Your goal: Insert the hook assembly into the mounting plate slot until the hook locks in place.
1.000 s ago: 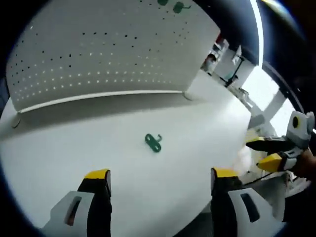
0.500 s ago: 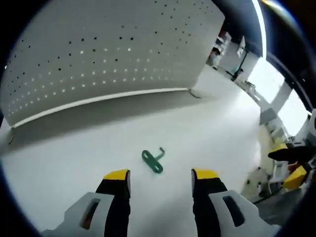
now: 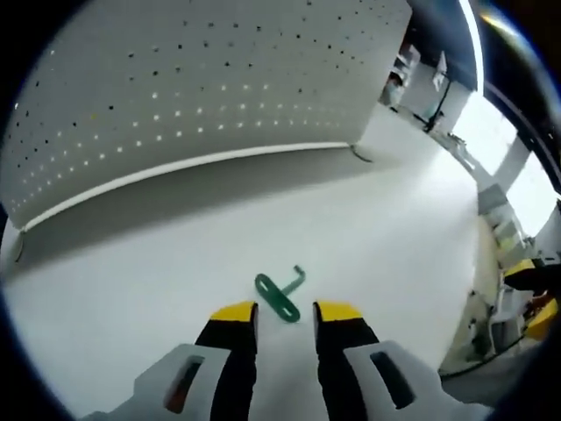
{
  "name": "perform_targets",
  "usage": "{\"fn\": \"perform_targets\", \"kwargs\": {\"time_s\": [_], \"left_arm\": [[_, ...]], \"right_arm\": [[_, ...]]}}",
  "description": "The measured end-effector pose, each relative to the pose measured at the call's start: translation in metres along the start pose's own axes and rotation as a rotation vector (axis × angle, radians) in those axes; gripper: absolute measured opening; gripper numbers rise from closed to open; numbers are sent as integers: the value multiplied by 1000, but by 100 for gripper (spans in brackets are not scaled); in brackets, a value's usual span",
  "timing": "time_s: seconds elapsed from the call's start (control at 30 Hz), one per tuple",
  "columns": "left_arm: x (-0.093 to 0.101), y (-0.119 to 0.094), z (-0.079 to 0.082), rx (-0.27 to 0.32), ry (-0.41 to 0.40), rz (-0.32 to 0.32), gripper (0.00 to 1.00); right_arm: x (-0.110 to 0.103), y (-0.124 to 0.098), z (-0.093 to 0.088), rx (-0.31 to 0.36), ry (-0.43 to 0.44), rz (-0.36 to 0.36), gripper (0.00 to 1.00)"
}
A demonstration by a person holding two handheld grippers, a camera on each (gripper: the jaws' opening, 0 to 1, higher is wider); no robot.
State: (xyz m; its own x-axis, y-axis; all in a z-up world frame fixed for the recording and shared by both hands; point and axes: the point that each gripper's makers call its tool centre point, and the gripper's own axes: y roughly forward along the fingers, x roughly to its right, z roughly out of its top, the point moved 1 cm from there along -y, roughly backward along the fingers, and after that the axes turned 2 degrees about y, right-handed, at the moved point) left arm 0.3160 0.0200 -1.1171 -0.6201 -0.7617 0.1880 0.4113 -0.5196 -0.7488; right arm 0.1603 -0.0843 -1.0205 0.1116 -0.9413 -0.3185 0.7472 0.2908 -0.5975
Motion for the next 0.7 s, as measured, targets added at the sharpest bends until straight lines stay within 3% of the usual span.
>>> {"fn": "perform_targets", "kwargs": {"time_s": [0.33,0.7], "left_arm": [[-4,6,3,-3,48,19,8],[-6,6,4,11,112,29,3]], "right_arm": [[4,-1,-3,-6,13,-7,39],[6,-2,-6,-10,10,-17,39]]}}
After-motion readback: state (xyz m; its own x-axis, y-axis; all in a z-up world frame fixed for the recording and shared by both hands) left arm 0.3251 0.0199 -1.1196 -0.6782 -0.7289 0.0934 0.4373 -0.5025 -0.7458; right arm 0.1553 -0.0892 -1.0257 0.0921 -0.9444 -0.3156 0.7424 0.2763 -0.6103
